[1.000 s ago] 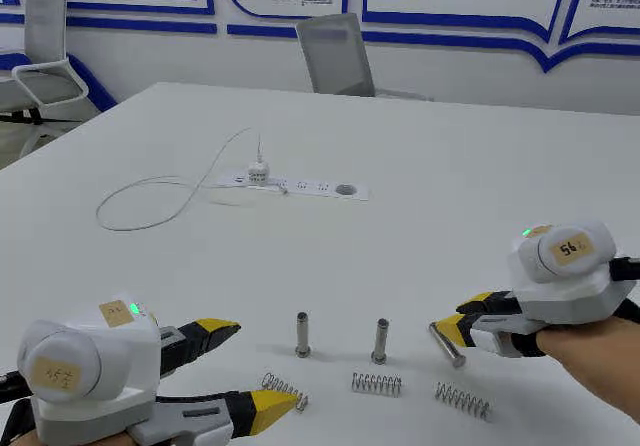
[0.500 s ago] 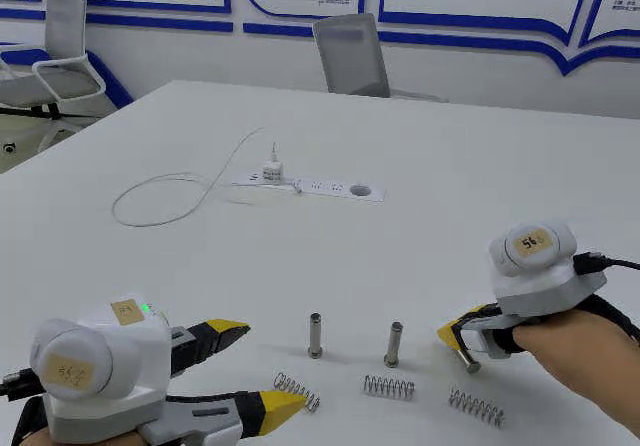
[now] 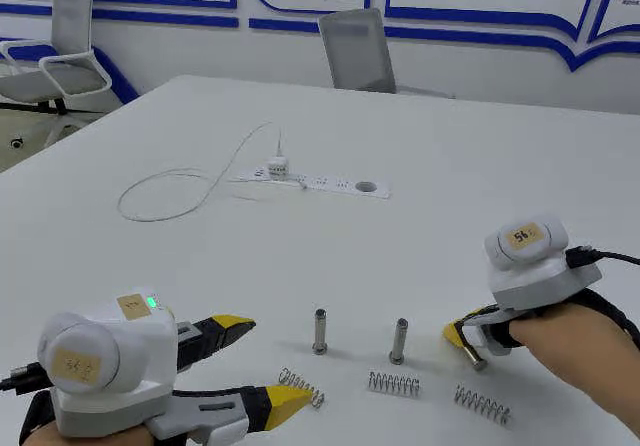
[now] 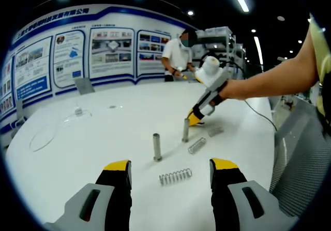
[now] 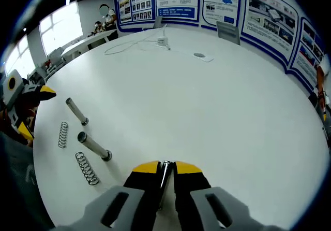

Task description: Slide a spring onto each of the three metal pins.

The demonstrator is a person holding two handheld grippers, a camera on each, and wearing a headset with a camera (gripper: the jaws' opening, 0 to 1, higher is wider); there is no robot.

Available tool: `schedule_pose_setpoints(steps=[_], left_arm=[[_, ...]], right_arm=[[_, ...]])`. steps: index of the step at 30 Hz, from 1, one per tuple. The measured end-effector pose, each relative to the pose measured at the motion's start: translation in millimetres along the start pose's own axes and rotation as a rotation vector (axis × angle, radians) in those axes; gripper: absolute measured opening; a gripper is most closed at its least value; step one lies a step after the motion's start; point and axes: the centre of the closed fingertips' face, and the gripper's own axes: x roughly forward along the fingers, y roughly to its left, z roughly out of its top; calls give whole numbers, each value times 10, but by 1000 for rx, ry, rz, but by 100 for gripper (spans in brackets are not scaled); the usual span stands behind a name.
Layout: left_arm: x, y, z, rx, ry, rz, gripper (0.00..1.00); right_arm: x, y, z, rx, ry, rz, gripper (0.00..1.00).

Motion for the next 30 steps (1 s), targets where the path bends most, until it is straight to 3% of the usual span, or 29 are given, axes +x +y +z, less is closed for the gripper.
schedule_pose_setpoints(steps=[14,30], left_arm=[[3,2,10,2,-2,1,62],[12,-15,46,11,-8,-5,62]], right_arm=[[-27,31,-20,21,6,-16,9],[-430,69,119,15,-108,-18,9]])
